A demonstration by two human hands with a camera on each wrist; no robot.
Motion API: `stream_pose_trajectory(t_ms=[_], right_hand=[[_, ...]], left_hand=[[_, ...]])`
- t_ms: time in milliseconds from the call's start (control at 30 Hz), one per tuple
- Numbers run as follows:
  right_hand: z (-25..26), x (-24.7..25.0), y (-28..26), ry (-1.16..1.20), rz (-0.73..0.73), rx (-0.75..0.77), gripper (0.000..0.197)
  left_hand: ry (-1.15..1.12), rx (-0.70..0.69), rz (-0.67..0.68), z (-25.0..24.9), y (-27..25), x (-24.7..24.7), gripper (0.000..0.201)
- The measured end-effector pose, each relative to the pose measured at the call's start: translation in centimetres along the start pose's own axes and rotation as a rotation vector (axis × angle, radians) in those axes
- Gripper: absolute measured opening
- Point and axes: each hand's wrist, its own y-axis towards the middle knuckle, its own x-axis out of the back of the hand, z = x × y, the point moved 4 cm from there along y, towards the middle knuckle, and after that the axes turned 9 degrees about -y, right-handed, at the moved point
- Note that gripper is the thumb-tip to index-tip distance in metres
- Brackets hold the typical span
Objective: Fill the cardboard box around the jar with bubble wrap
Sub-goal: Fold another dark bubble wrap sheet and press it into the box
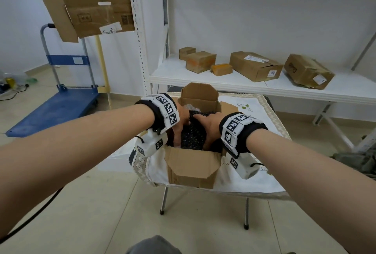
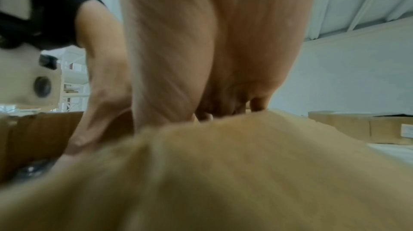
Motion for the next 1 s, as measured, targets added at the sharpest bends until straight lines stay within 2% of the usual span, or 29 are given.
stream_pose_trajectory(t_ms=[100,233,333,433,600,733,800,933,1000], right_hand=[[-0.3,-0.1,-0.2,0.044,0.022,-0.008,0.112],[-0.1,0.6,-0.7,0.126,0.033,-0.011,0.111],[-0.2,2.2,-1.1,0.177,-0.002,0.023,0.085],[-0.9,3.2,-1.8,0.127,-0.027,0.036,0.064],[0.2,2.3,-1.8,0.002,-0.011,0.047,0.047],[1.1,0.5,-1.0,-0.115,0.006,0.072,0.028],[1.3,-0.1,-0.8,-0.127,0.012,0.077,0.03],[1.4,-0.7,-1.2,-0.117,0.06,0.087,0.037],[1.2,-0.8,-1.5,-0.093,0.116,0.071,0.038]], left_hand=[[0.145,0.009,-0.035,-0.9,0.0,-0.6,0.092],[0.234,-0.021,-0.101,-1.6,0.0,-0.9,0.079],[0.237,0.013,-0.146,-1.5,-0.2,-0.8,0.066],[0.235,0.037,-0.124,-1.5,-0.5,-0.9,0.055],[0.221,0.049,-0.114,-1.2,0.4,-1.4,0.07],[0.21,0.038,-0.138,-1.4,0.0,-1.6,0.071],[0.168,0.029,-0.162,-1.0,0.1,-1.8,0.073],[0.105,0.028,-0.206,-0.4,0.7,-2.7,0.093],[0.049,0.02,-0.21,-0.3,0.5,-2.5,0.091]])
